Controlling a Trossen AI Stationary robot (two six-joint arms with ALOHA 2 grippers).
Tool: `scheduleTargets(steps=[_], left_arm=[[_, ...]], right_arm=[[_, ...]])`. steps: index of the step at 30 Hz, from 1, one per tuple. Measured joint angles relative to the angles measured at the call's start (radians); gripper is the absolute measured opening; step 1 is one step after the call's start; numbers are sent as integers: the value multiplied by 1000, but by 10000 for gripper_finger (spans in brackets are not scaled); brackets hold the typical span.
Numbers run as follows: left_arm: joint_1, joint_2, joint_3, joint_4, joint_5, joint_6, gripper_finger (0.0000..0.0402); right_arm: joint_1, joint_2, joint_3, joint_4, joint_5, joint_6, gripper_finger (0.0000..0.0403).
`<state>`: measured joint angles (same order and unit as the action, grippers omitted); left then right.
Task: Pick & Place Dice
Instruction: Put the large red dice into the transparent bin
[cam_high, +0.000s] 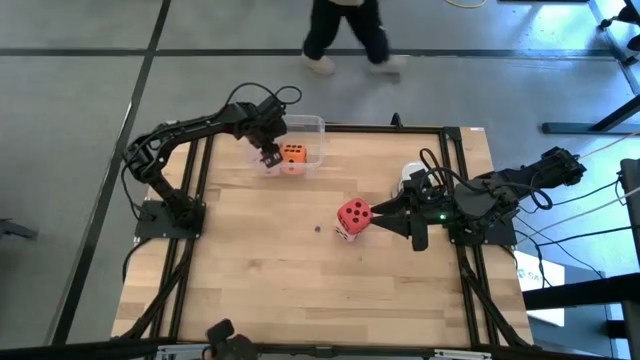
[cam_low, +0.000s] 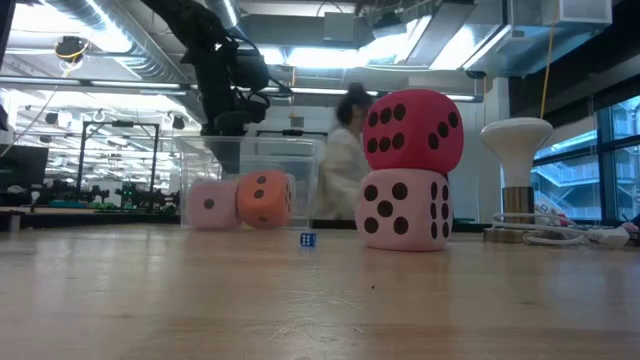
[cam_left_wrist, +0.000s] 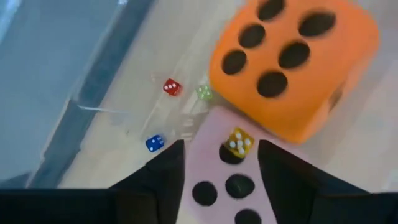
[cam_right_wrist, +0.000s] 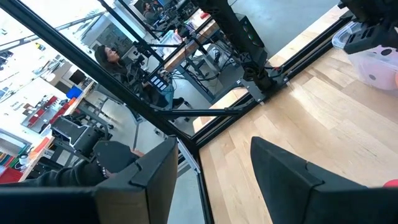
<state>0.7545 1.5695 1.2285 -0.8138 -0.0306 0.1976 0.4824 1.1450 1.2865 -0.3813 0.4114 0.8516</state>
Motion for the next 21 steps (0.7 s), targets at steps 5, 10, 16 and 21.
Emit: scheduleTargets(steps=[5,10,16,21], left_arm=[[35,0,17,10,-57,-188,204],[41,-1,65,-66,-8,-63,195],[13,-19,132,-83,-48,-32,173],[-5,-93,217,-77,90,-106,143]], right_arm=[[0,0,0,0,0,0,201],[0,0,0,0,0,-4,201],[0,0,0,0,0,-21,201],[0,0,0,-10,0,-81,201]])
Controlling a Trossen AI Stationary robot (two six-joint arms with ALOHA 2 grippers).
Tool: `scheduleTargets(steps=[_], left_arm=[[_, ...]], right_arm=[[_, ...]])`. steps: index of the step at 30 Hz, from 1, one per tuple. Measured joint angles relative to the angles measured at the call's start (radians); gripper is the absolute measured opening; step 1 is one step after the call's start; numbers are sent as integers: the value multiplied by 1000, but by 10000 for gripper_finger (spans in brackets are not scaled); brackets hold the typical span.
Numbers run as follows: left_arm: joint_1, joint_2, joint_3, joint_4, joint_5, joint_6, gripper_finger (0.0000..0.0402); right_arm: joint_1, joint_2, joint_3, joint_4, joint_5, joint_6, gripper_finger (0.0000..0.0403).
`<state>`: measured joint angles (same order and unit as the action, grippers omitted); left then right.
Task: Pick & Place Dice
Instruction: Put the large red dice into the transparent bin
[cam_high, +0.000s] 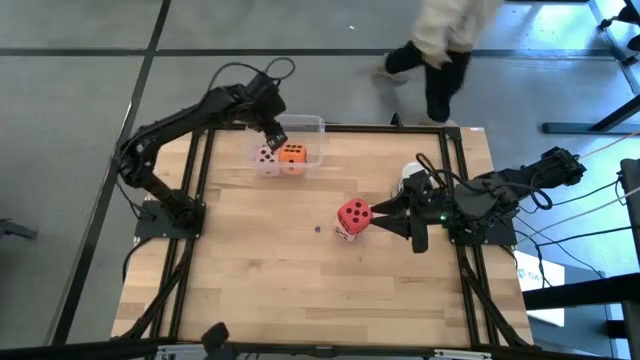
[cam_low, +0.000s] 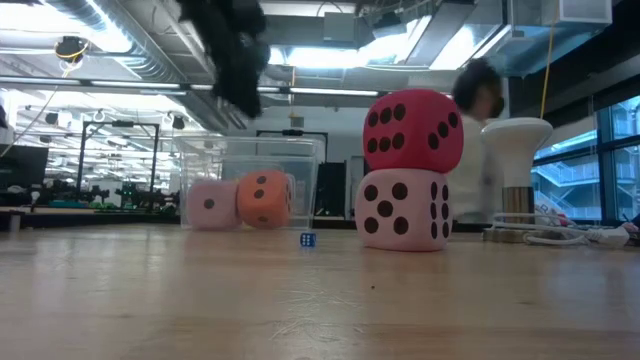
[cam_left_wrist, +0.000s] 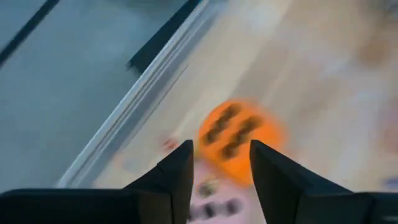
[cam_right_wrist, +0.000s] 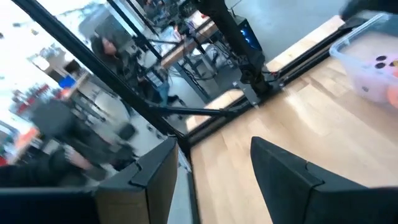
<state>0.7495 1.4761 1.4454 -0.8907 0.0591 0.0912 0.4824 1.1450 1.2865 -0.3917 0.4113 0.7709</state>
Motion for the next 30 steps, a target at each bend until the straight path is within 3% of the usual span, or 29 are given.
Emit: scheduleTargets(steps=[5,7,12,17,24,30], left_arm=[[-56,-136,-44,120,203,-148,126],[-110,-190,-97,185,226,-196,123],[-252,-311,-214,326,163,-329,128],[-375,-383,-255,366,91,-446,136],[-530,-420,-255,400,20,-533,141],[-587,-425,-255,381,-47,-553,141]], right_arm=[[-14,0,0,-101,-105,-142,201],[-17,0,0,-156,-136,-227,201],[-17,0,0,-210,-99,-503,201],[-42,3,0,-207,20,-615,211],[-81,71,0,-314,44,-790,266],[-94,170,0,-340,49,-888,320]])
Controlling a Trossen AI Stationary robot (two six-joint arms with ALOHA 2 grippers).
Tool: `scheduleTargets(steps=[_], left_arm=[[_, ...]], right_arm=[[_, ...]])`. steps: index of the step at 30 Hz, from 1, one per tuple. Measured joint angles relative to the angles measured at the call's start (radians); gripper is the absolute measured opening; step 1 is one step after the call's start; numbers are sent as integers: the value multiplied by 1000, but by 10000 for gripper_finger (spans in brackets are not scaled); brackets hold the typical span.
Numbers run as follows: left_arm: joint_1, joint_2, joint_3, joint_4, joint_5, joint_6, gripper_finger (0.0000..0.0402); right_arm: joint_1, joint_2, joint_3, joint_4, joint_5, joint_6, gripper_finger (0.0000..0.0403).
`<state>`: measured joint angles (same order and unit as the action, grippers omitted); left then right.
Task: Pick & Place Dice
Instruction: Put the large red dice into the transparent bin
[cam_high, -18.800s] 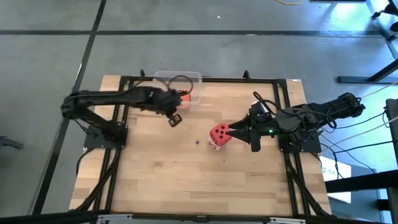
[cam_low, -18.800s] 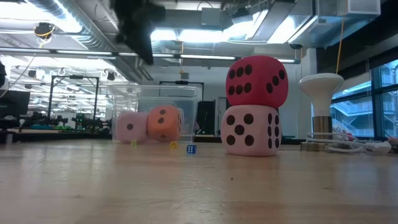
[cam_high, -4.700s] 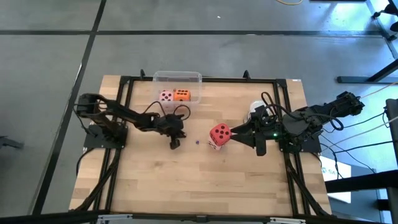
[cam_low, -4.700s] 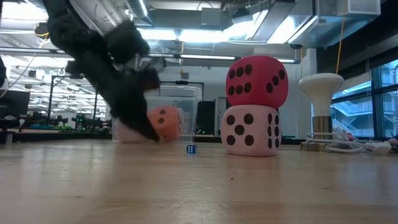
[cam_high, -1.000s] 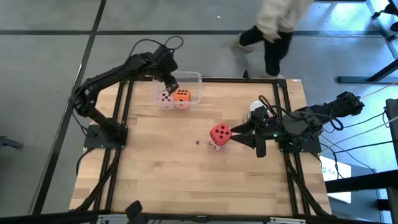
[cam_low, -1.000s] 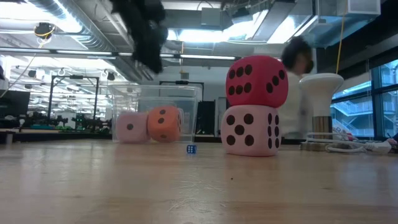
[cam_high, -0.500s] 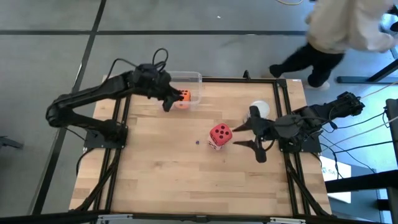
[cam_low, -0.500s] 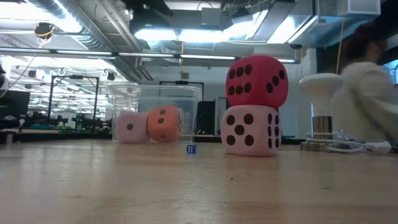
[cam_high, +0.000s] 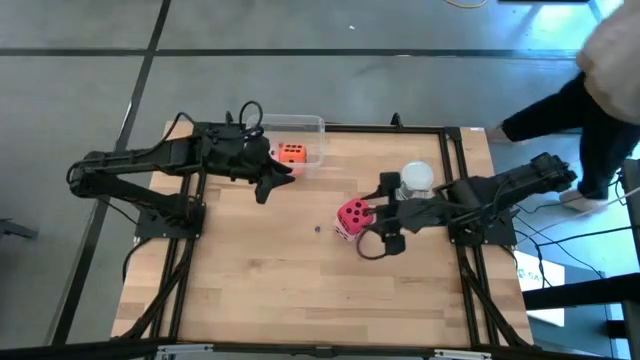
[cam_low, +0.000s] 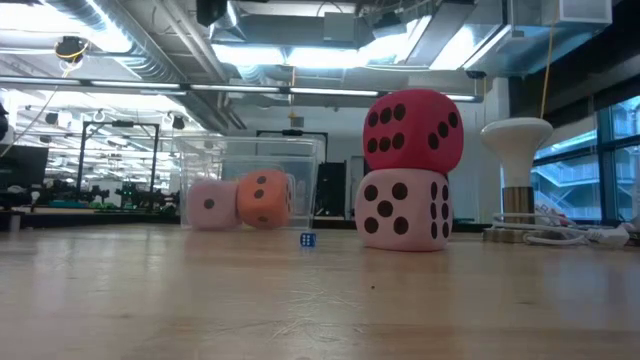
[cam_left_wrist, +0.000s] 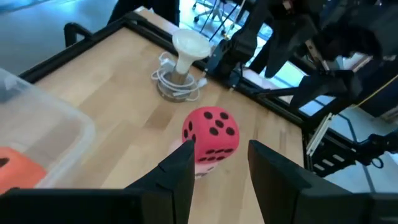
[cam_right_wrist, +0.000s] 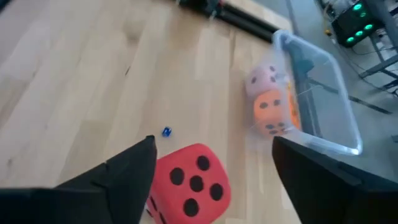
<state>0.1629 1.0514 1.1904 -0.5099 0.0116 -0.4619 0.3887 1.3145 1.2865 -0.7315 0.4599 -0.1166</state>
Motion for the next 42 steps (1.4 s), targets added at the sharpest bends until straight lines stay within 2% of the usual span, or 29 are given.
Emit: scheduleTargets(steps=[9,18,22,28,32,34,38,42], left_arm=[[-6,-1,0,-25,-13,-33,141],[-6,-1,0,-47,-13,-43,141],[-6,-1,0,-64,-16,-51,141],[-6,-1,0,-71,-16,-50,141],[-6,-1,0,-71,-15,-50,141],[-6,-1,0,-71,-12,-49,141],[-6,-1,0,-71,-10,-48,141],[-6,-1,0,-72,7,-48,141]], right_arm=[[1,119,0,-54,-7,-77,362],[-2,204,0,-58,57,-204,366],[-14,242,0,-111,82,-235,366],[-46,279,0,-137,68,-252,366],[-84,313,0,-154,-7,-227,366],[-96,331,5,-150,-11,-223,366],[-110,370,9,-152,2,-204,351],[-114,387,11,-148,-2,-178,303]])
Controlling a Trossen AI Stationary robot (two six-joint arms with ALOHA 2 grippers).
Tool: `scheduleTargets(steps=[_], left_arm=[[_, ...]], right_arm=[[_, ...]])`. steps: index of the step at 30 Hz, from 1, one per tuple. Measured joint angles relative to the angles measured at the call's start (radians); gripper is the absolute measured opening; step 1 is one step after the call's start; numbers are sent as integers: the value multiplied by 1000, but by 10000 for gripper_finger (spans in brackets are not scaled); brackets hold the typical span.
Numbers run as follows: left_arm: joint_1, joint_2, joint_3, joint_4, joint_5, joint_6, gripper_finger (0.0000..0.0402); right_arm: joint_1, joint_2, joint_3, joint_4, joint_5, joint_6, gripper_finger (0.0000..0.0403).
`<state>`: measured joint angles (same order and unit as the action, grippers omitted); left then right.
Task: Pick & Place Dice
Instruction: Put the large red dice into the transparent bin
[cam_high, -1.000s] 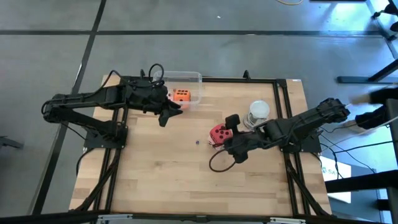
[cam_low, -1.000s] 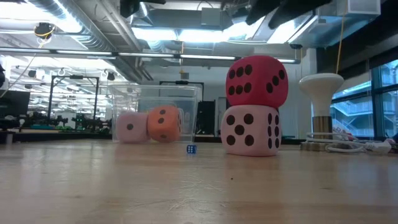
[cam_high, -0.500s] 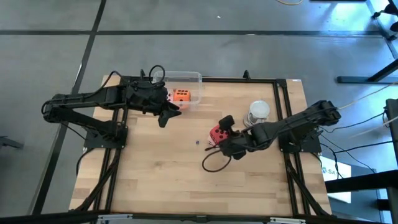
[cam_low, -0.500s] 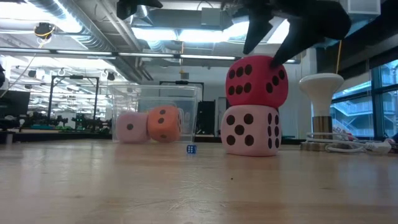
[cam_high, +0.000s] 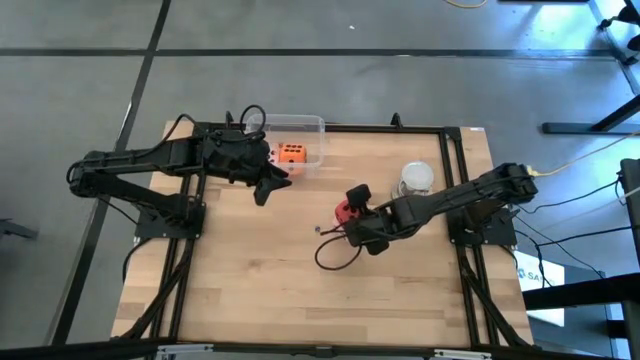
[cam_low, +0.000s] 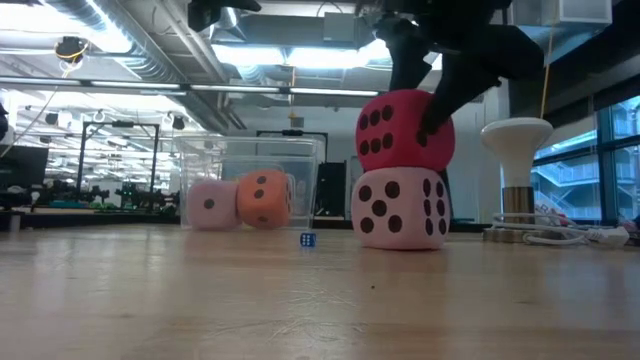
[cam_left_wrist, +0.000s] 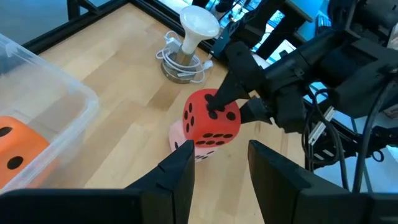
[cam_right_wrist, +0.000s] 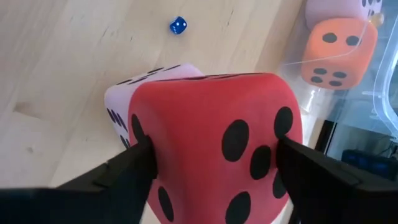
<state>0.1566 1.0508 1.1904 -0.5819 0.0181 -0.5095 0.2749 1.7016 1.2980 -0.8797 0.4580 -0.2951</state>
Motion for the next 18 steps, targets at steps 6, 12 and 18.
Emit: scheduleTargets(steps=[6,12,18], left_arm=[[0,0,0,0,0,17,141],[0,0,0,0,-1,24,141],[0,0,0,0,-1,28,141]], right_arm=[[-2,3,0,2,-22,39,216],[-2,3,0,1,-25,109,215],[11,4,0,1,-5,188,214]])
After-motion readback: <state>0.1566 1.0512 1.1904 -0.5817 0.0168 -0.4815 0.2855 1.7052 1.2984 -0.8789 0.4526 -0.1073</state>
